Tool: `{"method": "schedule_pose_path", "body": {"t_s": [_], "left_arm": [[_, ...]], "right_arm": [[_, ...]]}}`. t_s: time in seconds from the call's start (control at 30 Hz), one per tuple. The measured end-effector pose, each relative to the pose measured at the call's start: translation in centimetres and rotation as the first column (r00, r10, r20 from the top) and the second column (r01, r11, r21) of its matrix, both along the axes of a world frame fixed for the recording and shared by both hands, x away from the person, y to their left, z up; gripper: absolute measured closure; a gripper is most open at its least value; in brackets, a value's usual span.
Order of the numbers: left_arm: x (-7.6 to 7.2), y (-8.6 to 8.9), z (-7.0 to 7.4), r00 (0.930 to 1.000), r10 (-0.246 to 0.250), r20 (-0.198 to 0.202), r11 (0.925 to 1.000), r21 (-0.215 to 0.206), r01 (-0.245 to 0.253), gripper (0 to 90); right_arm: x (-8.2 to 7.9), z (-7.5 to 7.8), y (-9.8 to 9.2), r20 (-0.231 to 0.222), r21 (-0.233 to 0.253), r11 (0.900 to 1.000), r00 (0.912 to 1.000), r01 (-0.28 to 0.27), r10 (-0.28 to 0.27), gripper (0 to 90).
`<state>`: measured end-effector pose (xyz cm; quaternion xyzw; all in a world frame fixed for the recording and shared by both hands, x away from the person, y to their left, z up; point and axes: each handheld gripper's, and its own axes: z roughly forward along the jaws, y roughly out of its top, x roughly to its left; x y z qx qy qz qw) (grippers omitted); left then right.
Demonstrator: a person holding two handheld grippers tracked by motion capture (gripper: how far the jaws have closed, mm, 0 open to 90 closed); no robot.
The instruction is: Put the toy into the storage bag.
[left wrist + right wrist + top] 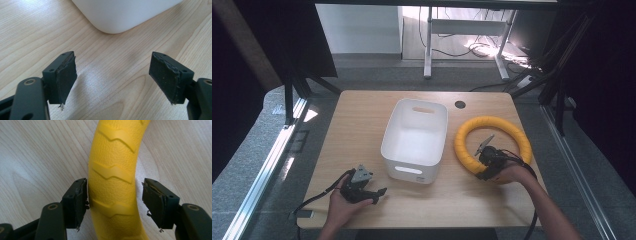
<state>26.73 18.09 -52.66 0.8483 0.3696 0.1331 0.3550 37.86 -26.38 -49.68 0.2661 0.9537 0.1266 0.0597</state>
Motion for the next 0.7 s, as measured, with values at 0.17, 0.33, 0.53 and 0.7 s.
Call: {"method": "schedule_pose_path", "body": {"t_s": [0.17,0.33,0.53,0.7], "left_arm": [[0.01,-0.04,-0.05,1.0000,-0.001,-0.001,1.0000,0.003,0.001,21.9],[0.03,-0.11,-0.12,1.0000,-0.002,-0.003,1.0000,0.002,0.002,22.0],[0.02,-0.17,-0.18,1.0000,0.002,-0.003,1.0000,-0.002,-0.002,22.0],[0.05,-0.18,-0.20,1.0000,0.003,-0.003,1.0000,-0.002,-0.003,22.0]], "right_arm": [[0.45,-0.60,0.13,-0.033,-0.015,1.000,0.9992,-0.021,0.020,43.9],[0.60,-0.54,0.40,-0.058,-0.008,1.000,0.9979,-0.027,0.027,48.9],[0.75,-0.45,0.52,-0.069,-0.022,0.999,0.9971,-0.032,0.030,50.4],[0.73,-0.27,0.11,-0.067,0.029,0.999,0.9974,-0.025,0.027,50.7]]}}
